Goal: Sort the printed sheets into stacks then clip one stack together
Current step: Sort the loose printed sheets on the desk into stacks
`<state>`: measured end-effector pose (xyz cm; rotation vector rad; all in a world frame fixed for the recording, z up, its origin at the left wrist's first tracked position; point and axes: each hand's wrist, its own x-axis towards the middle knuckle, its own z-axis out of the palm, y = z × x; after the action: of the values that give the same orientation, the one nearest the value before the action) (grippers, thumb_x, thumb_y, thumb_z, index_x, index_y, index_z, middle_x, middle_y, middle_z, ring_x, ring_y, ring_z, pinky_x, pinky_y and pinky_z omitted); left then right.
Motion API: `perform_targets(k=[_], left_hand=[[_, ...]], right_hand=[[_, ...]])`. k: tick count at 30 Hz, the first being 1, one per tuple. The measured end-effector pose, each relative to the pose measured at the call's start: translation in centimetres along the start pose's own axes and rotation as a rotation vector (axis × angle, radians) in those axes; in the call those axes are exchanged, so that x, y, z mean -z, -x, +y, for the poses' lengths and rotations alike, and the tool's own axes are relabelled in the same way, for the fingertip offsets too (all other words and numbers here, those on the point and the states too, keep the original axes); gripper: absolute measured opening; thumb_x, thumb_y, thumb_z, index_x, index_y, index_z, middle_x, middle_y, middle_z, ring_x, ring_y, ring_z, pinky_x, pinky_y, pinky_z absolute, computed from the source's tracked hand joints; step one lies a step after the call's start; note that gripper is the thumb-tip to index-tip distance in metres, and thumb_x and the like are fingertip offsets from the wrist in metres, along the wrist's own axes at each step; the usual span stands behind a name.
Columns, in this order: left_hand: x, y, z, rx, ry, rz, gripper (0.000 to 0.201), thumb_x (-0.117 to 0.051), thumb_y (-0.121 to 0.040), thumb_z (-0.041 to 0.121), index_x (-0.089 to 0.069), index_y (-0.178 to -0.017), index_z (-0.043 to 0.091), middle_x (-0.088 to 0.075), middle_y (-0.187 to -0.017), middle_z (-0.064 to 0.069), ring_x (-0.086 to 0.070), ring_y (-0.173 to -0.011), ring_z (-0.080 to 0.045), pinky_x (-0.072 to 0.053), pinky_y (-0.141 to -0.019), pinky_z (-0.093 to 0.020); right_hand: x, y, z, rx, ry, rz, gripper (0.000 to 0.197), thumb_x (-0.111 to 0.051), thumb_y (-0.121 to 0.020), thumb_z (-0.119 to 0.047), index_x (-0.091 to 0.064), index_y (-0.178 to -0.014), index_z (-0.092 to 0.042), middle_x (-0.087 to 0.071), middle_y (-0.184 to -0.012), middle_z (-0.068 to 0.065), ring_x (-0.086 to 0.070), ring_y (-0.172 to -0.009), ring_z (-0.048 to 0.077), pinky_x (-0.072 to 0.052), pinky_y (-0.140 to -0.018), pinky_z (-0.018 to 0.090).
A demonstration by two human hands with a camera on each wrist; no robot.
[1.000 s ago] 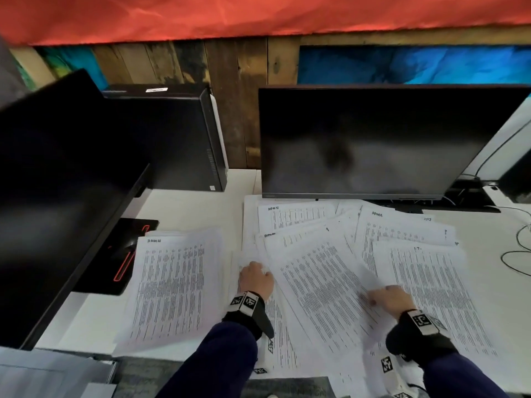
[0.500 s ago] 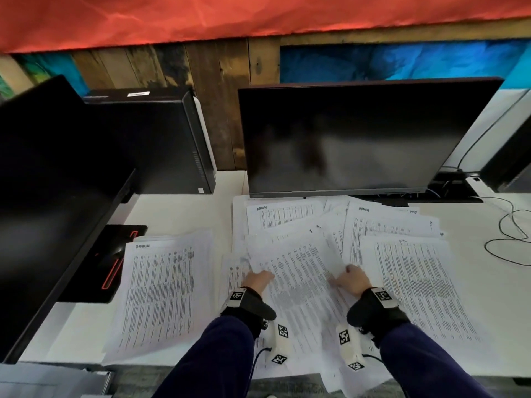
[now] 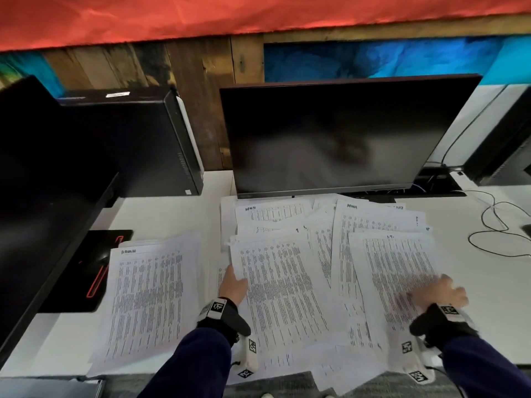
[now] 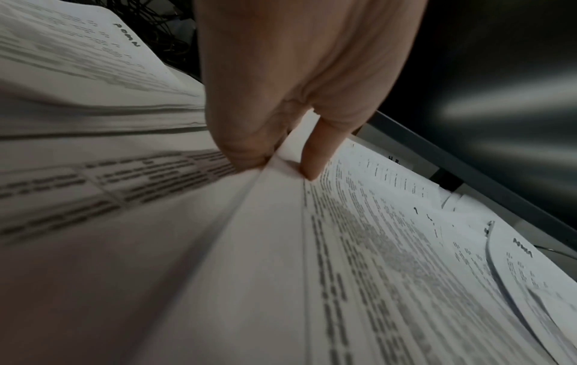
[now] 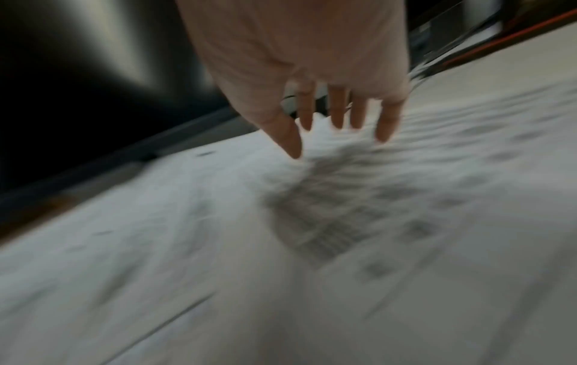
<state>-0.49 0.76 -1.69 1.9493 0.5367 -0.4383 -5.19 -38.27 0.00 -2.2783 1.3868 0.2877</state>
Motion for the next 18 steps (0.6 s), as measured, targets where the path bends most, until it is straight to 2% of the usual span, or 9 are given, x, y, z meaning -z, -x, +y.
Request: perform_targets(k=[2, 3, 6, 8, 12, 15, 18], left_hand=[[-0.2, 0.0, 0.0, 0.003, -0.007, -0.015, 0.048, -0.041, -0.092, -0.001, -0.036, -0.138, 0.009, -0.049, -0.135, -0.009, -0.047, -0.123, -0.026, -0.036, -0.103, -0.032], [-0.4, 0.1, 0.1, -0.002, -0.016, -0.024, 0.048, -0.041, -0.092, -0.001, -0.036, -0.138, 0.009, -0.048, -0.135, -0.007, -0.047, -0.124, -0.026, -0.036, -0.103, -0.032], [-1.2, 0.5, 0.8, -0.007, -0.031, -0.054, 0.049, -0.042, -0.092, -0.001, -0.034, -0.140, 0.009, -0.046, -0.137, -0.007, -0.045, -0.126, -0.025, -0.035, -0.105, -0.032], [-2.0, 0.5, 1.1, -0.002, -0.024, -0.058, 0.049, -0.043, -0.092, -0.001, -0.035, -0.140, 0.009, -0.047, -0.137, -0.009, -0.046, -0.124, -0.026, -0.035, -0.104, -0.033], [-3.2, 0.7, 1.5, 0.004, -0.006, -0.038, 0.050, -0.042, -0.090, -0.002, -0.037, -0.139, 0.009, -0.049, -0.135, -0.010, -0.049, -0.119, -0.026, -0.037, -0.105, -0.036], [-3.6, 0.9, 1.6, 0.033, -0.006, -0.013, 0.050, -0.041, -0.090, -0.001, -0.036, -0.139, 0.009, -0.048, -0.136, -0.009, -0.047, -0.123, -0.028, -0.037, -0.107, -0.037], [-4.0, 0.7, 1.3, 0.047, 0.005, 0.011, 0.053, -0.042, -0.089, -0.002, -0.035, -0.141, 0.010, -0.047, -0.138, -0.010, -0.046, -0.126, -0.029, -0.035, -0.110, -0.042]], right_hand=[[0.5, -1.0, 1.8, -0.092, 0.033, -0.081, 0.110, -0.089, -0.040, -0.048, -0.033, -0.129, -0.015, -0.045, -0.118, 0.022, -0.048, -0.110, 0.041, -0.047, -0.088, 0.057], [0.2, -1.9, 2.5, -0.090, 0.029, -0.102, 0.120, -0.087, -0.031, -0.058, -0.029, -0.128, -0.020, -0.044, -0.119, 0.020, -0.050, -0.106, 0.044, -0.050, -0.081, 0.059], [-0.5, -4.3, 3.7, -0.065, 0.054, -0.138, 0.130, -0.082, -0.022, -0.070, -0.024, -0.130, -0.026, -0.035, -0.120, 0.014, -0.050, -0.101, 0.047, -0.053, -0.076, 0.059], [0.3, -2.9, 2.7, -0.046, 0.087, -0.118, 0.128, -0.080, -0.022, -0.072, -0.029, -0.129, -0.022, -0.037, -0.118, 0.015, -0.050, -0.103, 0.044, -0.053, -0.079, 0.057], [1.1, -1.1, 1.1, -0.017, 0.082, -0.099, 0.102, -0.087, -0.054, -0.045, -0.035, -0.132, -0.004, -0.038, -0.128, 0.023, -0.041, -0.118, 0.041, -0.041, -0.099, 0.051], [0.9, -1.1, 0.5, -0.025, -0.039, -0.103, 0.088, -0.085, -0.061, -0.023, -0.035, -0.130, 0.000, -0.035, -0.128, 0.023, -0.043, -0.116, 0.043, -0.039, -0.101, 0.052], [1.5, -1.5, 0.8, -0.078, -0.233, -0.117, 0.085, -0.081, -0.065, -0.010, -0.030, -0.133, -0.003, -0.031, -0.132, 0.021, -0.048, -0.111, 0.047, -0.042, -0.096, 0.050]])
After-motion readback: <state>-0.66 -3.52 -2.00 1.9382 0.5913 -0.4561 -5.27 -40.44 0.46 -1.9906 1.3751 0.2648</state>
